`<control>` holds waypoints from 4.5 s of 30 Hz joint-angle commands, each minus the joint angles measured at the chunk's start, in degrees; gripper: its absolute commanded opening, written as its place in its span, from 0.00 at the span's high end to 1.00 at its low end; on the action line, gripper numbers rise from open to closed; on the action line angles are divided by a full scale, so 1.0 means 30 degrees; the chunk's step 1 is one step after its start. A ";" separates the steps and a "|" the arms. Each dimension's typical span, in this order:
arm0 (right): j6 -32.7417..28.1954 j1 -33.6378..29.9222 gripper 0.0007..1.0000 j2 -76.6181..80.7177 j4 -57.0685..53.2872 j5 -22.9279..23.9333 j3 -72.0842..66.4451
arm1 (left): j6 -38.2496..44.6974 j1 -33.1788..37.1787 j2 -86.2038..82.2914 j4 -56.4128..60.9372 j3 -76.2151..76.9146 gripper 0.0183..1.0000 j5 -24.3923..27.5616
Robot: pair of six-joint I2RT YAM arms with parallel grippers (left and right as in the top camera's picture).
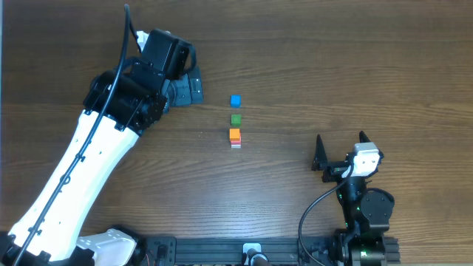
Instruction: Stack Cubes
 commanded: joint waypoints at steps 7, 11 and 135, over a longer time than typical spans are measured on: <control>0.0036 0.0117 0.01 -0.0175 -0.0066 -0.0153 -0.0095 | 0.1523 0.0087 -0.3861 0.1734 0.0240 0.00 -0.2186; 0.0036 0.0117 0.01 -0.0175 -0.0066 -0.0153 -0.0095 | 0.2769 0.0284 -0.5253 0.2601 0.0124 0.00 -0.2543; 0.0568 0.0124 0.01 -0.0175 0.1115 -0.3111 -0.0036 | 1.0775 0.9049 -2.7620 2.0225 -2.9296 0.00 0.8859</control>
